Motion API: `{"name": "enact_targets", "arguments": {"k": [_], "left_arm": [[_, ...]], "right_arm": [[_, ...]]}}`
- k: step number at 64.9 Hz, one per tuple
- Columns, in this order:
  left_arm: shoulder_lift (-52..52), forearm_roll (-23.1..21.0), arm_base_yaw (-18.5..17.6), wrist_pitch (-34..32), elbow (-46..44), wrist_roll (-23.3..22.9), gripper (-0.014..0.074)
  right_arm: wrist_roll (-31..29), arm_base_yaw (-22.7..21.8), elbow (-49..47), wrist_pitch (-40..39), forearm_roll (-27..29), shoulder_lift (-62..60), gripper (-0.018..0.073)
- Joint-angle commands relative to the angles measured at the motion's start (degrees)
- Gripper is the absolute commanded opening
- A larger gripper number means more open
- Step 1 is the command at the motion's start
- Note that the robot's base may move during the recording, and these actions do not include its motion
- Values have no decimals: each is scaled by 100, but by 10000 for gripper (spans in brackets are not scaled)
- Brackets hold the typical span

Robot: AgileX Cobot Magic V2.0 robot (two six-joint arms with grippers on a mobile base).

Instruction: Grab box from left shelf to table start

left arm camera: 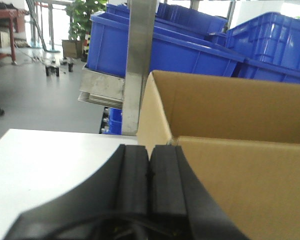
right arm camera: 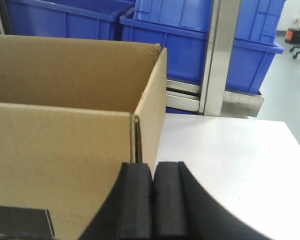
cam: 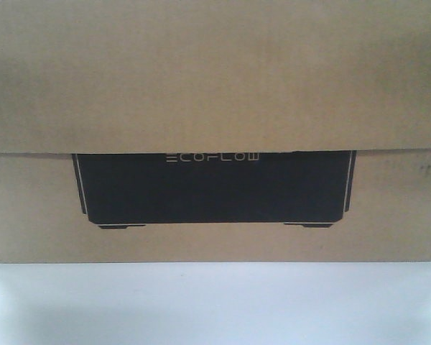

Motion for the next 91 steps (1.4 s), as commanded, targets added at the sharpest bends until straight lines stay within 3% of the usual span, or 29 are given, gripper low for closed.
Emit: {"name": "enact_targets", "arguments": {"k": [1, 55, 61, 77, 85, 91], "left_arm": [[-328, 197, 0, -673, 160, -25, -85], [-687, 194, 0, -880, 321, -25, -85], [-687, 194, 0, -880, 321, -25, -85], [-687, 194, 0, -869, 321, -25, -85], [-687, 194, 0, -869, 321, -25, -85], [-687, 194, 0, -869, 321, -25, -85]], "right_arm": [[-67, -25, 188, -706, -46, -352, 47], [-62, -25, 603, -751, -46, -671, 47], [-62, -64, 895, -847, -337, -813, 47], [184, -322, 1798, -1681, -209, -1153, 47], [184, -322, 2270, -2617, -209, -1153, 47], [184, -322, 2243, -2443, -209, -1153, 47]]}}
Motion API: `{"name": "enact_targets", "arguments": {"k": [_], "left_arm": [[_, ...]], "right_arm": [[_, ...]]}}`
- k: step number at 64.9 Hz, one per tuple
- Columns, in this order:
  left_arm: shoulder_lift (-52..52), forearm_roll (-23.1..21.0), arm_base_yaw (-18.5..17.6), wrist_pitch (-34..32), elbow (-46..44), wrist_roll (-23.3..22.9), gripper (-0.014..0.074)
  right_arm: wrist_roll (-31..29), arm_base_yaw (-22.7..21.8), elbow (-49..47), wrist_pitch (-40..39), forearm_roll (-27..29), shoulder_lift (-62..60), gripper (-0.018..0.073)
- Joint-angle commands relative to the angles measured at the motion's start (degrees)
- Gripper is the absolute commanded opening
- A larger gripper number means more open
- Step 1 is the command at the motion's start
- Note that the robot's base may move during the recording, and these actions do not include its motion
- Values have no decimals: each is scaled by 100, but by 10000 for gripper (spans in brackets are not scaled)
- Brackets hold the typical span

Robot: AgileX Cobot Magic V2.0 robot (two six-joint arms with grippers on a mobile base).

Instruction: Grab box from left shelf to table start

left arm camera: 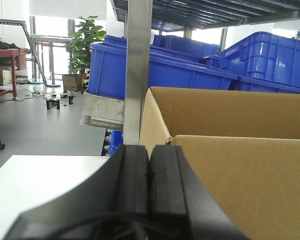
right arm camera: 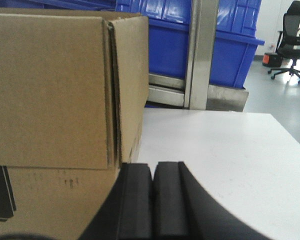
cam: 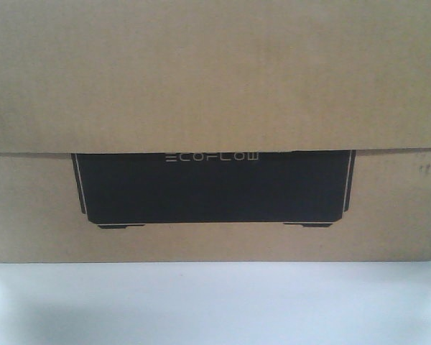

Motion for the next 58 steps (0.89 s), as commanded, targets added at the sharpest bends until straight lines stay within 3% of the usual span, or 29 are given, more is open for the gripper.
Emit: {"name": "enact_targets", "arguments": {"k": [1, 58], "left_arm": [[58, 24, 0, -495, -174, -25, -85], [58, 24, 0, -466, -174, -25, -85]], "right_arm": [[39, -39, -92, -637, 0, -69, 47], [39, -39, -92, -432, 0, -69, 47]]}}
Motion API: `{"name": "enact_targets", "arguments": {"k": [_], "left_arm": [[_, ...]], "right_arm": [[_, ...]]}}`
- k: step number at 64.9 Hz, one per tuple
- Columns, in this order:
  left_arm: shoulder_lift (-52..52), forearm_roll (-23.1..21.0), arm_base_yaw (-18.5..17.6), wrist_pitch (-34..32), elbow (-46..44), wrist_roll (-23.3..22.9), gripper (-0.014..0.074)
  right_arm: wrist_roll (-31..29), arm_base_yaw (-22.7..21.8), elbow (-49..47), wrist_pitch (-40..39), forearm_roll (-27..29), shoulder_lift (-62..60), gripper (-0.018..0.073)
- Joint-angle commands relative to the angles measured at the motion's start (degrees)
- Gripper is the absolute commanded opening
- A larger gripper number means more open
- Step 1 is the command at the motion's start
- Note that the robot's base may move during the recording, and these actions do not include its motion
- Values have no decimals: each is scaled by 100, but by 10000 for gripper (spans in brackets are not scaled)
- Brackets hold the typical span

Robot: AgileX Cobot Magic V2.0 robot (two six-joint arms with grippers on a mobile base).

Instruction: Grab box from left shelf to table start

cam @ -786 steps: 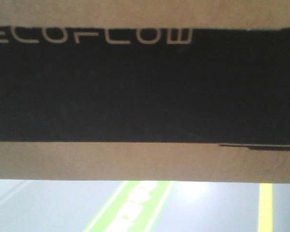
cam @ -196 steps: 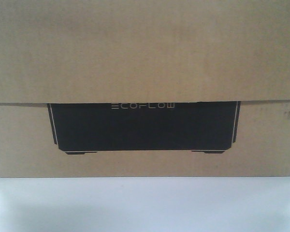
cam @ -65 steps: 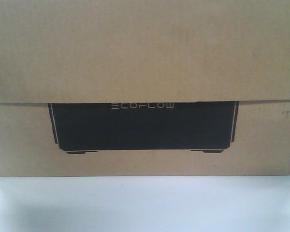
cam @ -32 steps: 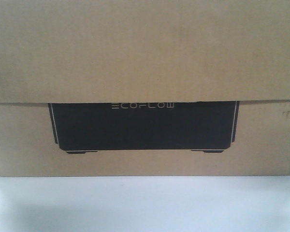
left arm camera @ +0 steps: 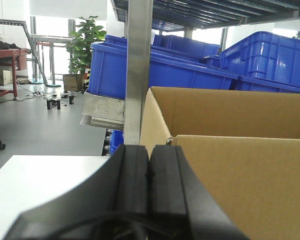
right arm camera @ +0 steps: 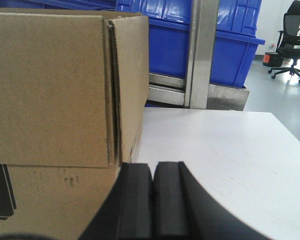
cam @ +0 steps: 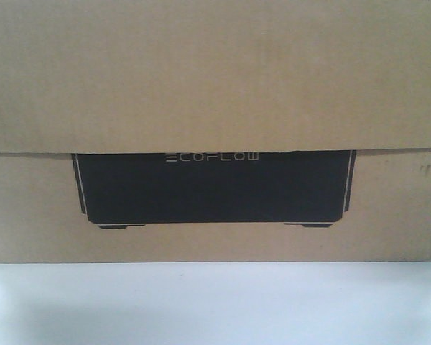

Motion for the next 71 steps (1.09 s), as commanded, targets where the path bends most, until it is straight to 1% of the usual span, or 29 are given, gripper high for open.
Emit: {"name": "enact_targets", "arguments": {"k": [1, 5, 7, 9, 10, 11, 12, 13, 15, 17, 21, 24, 28, 30, 33, 35, 37, 39, 47, 71], "left_arm": [[58, 20, 0, -445, -174, -25, -85], [36, 10, 0, -417, -162, -12, -85], [30, -87, 0, -394, -125, 148, -85], [30, -271, 0, -408, -74, 458, -85], [30, -414, 0, -410, -45, 778, -85], [30, -673, 0, -444, 9, 1025, -85], [30, -872, 13, -470, 48, 1418, -85], [30, -1084, 27, -497, 93, 1663, -85], [30, -1513, 79, -580, 199, 2021, -85], [30, -1879, 137, -718, 349, 2162, -85], [21, -1931, 250, -1000, 672, 2162, -85], [-5, -1846, 352, -1193, 900, 2162, -85], [-53, -1746, 467, -1251, 1130, 2098, -85], [-107, -1657, 509, -1251, 1259, 1982, -85], [-220, -1485, 577, -1251, 1448, 1680, -85], [-291, -1410, 622, -1251, 1530, 1602, -85], [-390, -1346, 651, -953, 1513, 1533, -85], [-481, -1321, 663, -812, 1502, 1533, -85], [-785, -1297, 671, -653, 1515, 1533, -85], [-771, -1297, 671, -688, 1515, 1533, -85]], "right_arm": [[15, -39, -102, -455, 0, -69, 47], [15, -39, -102, -455, 0, -69, 47], [15, -39, -102, -455, 0, -69, 47], [15, -39, -102, -455, 0, -69, 47], [15, -39, -102, -455, 0, -69, 47], [15, -39, -102, -455, 0, -69, 47], [15, -39, -102, -455, 0, -69, 47], [15, -39, -102, -455, 0, -69, 47], [15, -39, -102, -455, 0, -69, 47], [15, -39, -102, -455, 0, -69, 47], [15, -39, -102, -455, 0, -69, 47], [15, -39, -102, -455, 0, -69, 47], [15, -39, -102, -455, 0, -69, 47], [15, -39, -102, -455, 0, -69, 47], [15, -39, -102, -455, 0, -69, 47], [15, -39, -102, -455, 0, -69, 47], [15, -39, -102, -455, 0, -69, 47], [15, -39, -102, -455, 0, -69, 47], [15, -39, -102, -455, 0, -69, 47], [15, -39, -102, -455, 0, -69, 47]]}}
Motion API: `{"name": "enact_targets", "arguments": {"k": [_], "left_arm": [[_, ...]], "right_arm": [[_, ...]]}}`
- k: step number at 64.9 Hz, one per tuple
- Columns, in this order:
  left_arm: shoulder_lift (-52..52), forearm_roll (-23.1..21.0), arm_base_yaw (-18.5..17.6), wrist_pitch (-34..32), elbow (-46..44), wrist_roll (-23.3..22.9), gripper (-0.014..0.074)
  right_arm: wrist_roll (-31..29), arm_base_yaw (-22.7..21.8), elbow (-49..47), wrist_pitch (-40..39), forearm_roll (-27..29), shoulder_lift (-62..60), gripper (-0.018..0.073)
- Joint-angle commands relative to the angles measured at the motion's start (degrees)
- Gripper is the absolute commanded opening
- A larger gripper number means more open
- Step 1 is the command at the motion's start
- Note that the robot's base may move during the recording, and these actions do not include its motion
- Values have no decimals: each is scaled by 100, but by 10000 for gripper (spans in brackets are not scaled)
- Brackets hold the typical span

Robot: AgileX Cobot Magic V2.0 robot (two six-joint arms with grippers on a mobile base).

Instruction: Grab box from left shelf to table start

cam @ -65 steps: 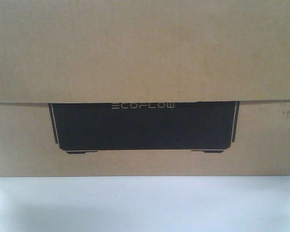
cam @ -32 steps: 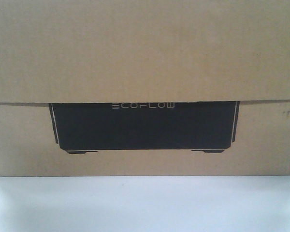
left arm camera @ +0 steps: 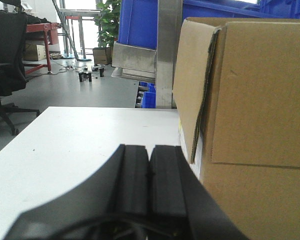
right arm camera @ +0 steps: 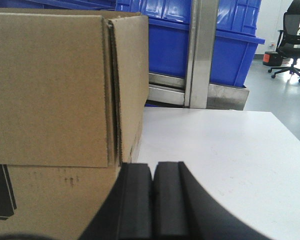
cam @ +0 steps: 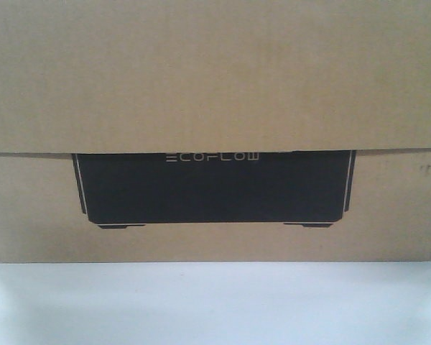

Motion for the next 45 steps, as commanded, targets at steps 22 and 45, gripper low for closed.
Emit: {"name": "enact_targets", "arguments": {"k": [22, 45], "left_arm": [[-63, 5, 0, -456, -14, -66, -85], [-63, 5, 0, -456, -14, -66, -85]], "right_arm": [[4, -31, -102, -455, 0, -69, 47], [4, -31, -102, -455, 0, -69, 47]]}}
